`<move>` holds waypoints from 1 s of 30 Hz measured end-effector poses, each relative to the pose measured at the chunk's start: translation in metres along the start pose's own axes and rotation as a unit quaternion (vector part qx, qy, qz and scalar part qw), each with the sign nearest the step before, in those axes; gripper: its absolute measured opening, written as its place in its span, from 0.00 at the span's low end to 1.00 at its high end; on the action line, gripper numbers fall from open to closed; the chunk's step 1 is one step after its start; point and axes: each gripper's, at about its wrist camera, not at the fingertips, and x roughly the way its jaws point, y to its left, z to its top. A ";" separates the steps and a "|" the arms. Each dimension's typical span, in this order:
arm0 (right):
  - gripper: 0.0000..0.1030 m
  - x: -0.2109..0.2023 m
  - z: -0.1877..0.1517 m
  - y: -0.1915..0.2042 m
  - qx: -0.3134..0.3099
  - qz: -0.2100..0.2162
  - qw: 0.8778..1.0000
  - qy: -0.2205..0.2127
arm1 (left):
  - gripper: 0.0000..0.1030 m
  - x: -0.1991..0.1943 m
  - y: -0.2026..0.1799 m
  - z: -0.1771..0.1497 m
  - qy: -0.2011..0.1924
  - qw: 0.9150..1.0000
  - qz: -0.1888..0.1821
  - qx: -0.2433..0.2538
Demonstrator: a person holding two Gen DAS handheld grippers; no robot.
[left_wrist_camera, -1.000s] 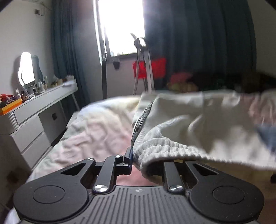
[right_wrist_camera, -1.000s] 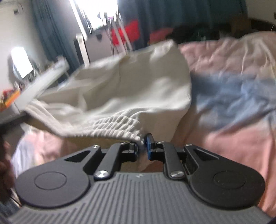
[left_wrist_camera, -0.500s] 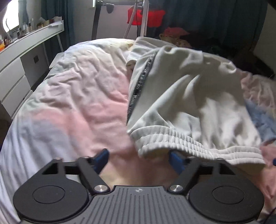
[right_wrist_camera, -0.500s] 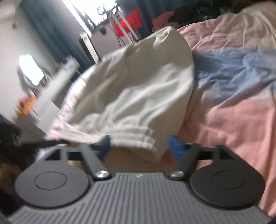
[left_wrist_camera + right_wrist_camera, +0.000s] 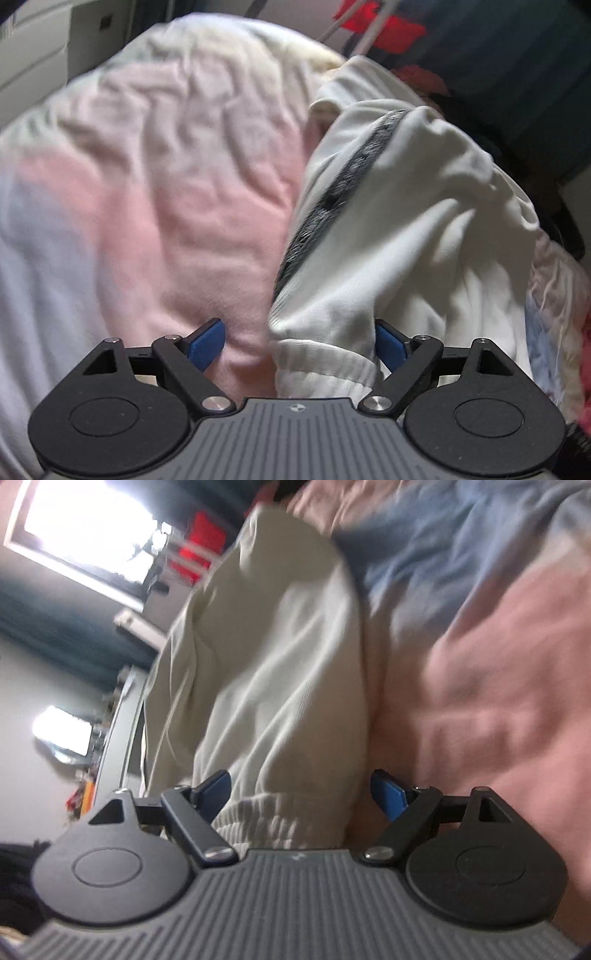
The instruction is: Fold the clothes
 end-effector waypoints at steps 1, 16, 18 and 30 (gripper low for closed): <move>0.83 0.004 -0.001 0.003 -0.010 -0.007 1.000 0.002 | 0.84 0.001 0.003 -0.002 -0.002 1.000 -0.004 -0.011; 0.33 -0.022 -0.036 0.039 -0.008 0.066 0.998 -0.020 | 0.17 -0.047 0.006 0.014 -0.075 0.996 -0.037 -0.045; 0.32 -0.022 -0.049 0.057 -0.005 0.080 0.997 -0.018 | 0.16 -0.067 0.016 0.036 -0.106 0.993 -0.026 -0.050; 0.11 0.119 -0.143 0.239 -0.037 0.199 0.975 0.096 | 0.15 -0.136 0.099 0.226 -0.216 0.967 0.135 -0.031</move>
